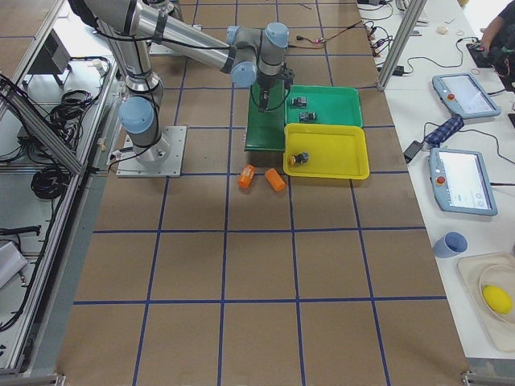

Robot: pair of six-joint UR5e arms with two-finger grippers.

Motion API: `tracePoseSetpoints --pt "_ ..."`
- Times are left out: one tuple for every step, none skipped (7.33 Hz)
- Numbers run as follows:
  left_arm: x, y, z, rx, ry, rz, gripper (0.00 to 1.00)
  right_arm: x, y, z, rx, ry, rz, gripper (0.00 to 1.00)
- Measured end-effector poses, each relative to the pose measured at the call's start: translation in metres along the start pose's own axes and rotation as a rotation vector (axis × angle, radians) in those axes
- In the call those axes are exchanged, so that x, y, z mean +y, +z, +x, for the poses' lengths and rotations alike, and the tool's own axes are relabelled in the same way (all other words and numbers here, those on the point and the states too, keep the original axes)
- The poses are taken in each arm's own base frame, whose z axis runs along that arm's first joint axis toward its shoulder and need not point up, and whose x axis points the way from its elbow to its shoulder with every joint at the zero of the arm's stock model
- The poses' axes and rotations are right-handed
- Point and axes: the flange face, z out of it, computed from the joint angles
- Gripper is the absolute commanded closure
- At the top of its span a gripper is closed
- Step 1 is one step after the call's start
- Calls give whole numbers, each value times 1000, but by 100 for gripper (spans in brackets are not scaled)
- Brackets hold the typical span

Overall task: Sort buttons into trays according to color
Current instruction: 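Lower the right gripper and grasp the yellow button on the belt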

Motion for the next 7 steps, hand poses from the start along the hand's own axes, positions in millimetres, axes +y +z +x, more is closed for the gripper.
tracePoseSetpoints --pt "0 0 0 1 -2 6 0 5 0 -26 -33 23 17 14" --pt "0 0 0 2 -3 9 0 10 3 -52 -48 37 35 13" --pt "-1 1 0 3 -3 8 0 15 9 -75 -56 39 54 13" --pt "-2 2 0 3 -3 8 0 19 15 -92 -58 30 63 13" --pt "-2 2 0 2 -3 9 0 19 20 -100 -60 24 69 13" --pt "-2 2 0 1 -3 9 0 19 24 -103 -60 21 69 11" --pt "-3 3 0 2 -2 6 0 17 27 -105 -64 18 73 10"
